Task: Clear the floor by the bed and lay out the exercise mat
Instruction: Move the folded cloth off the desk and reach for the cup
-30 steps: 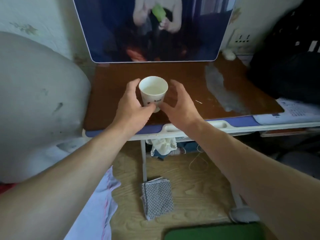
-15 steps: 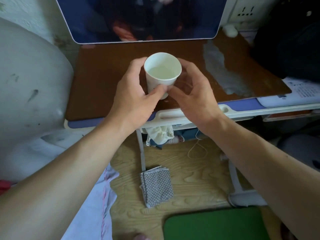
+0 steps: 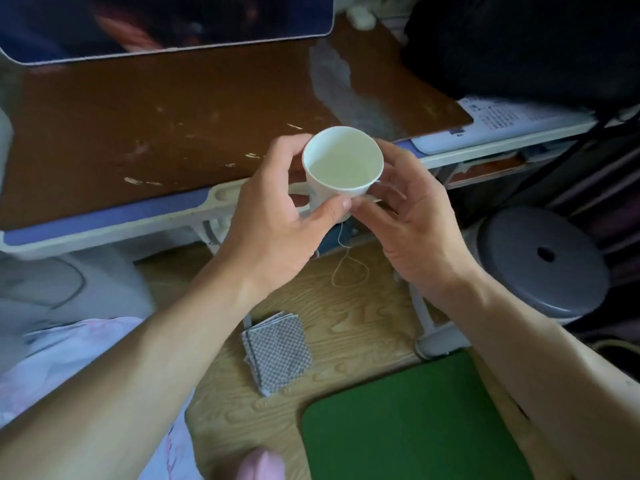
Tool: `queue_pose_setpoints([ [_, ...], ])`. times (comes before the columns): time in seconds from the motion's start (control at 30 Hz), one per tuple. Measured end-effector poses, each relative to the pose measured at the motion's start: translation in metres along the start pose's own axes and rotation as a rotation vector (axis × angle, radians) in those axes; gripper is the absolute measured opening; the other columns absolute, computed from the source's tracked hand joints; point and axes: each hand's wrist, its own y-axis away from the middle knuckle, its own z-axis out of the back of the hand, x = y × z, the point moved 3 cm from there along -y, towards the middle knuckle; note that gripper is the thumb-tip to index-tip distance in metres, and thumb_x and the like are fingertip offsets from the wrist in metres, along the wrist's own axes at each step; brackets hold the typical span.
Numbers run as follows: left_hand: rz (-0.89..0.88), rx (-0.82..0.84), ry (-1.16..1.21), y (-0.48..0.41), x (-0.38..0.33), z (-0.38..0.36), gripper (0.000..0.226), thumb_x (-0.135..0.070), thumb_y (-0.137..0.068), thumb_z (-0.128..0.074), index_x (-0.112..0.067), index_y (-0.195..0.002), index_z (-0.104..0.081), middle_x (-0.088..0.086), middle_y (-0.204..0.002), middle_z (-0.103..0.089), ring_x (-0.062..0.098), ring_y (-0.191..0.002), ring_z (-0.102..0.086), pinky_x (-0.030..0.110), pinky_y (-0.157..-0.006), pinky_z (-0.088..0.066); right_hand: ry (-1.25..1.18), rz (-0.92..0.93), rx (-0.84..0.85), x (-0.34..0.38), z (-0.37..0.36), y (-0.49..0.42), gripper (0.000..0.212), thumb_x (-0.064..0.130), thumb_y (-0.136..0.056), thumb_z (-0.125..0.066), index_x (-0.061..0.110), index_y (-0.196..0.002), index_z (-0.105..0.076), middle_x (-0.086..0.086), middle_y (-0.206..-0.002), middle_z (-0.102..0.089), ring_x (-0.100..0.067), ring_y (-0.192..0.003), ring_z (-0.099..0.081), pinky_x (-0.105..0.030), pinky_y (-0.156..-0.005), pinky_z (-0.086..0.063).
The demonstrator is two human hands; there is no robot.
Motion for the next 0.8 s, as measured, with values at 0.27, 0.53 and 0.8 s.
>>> queue_pose_setpoints([
  [0.27, 0.055, 0.109, 0.122, 0.036, 0.030, -0.065, 0.062, -0.020, -0.077, -0.083, -0.017, -0.130, -0.051, -0.003, -0.126, -0.062, 0.010, -0.116, -0.061, 0.029, -0.092, -0.057, 0.029, -0.064, -0.057, -0.056, 0.028, 0.052, 0.054, 0.004, -0.089, -0.075, 0.013, -0.138, -0.053, 0.004, -0.125, -0.067, -0.010, -0.116, -0.065, -0.025, -0.092, -0.056],
  [0.53, 0.133, 0.145, -0.012, 0.081, 0.133, -0.135, 0.061, -0.033, -0.069, -0.084, -0.026, -0.121, -0.053, -0.010, -0.115, -0.065, 0.011, -0.110, -0.061, 0.038, -0.094, -0.052, 0.098, -0.170, -0.104, -0.197, 0.011, 0.096, 0.061, 0.010, -0.087, -0.077, 0.018, -0.140, -0.049, 0.006, -0.131, -0.064, -0.012, -0.124, -0.061, -0.034, -0.099, -0.056],
  [0.8, 0.261, 0.149, 0.051, 0.153, 0.321, -0.217, 0.059, -0.011, -0.071, -0.085, -0.023, -0.120, -0.053, -0.007, -0.115, -0.065, 0.009, -0.113, -0.060, 0.019, -0.089, -0.050, 0.038, -0.246, -0.150, -0.393, -0.051, 0.146, 0.057, -0.001, -0.084, -0.077, 0.021, -0.129, -0.051, 0.001, -0.127, -0.064, -0.009, -0.119, -0.062, -0.017, -0.087, -0.054],
])
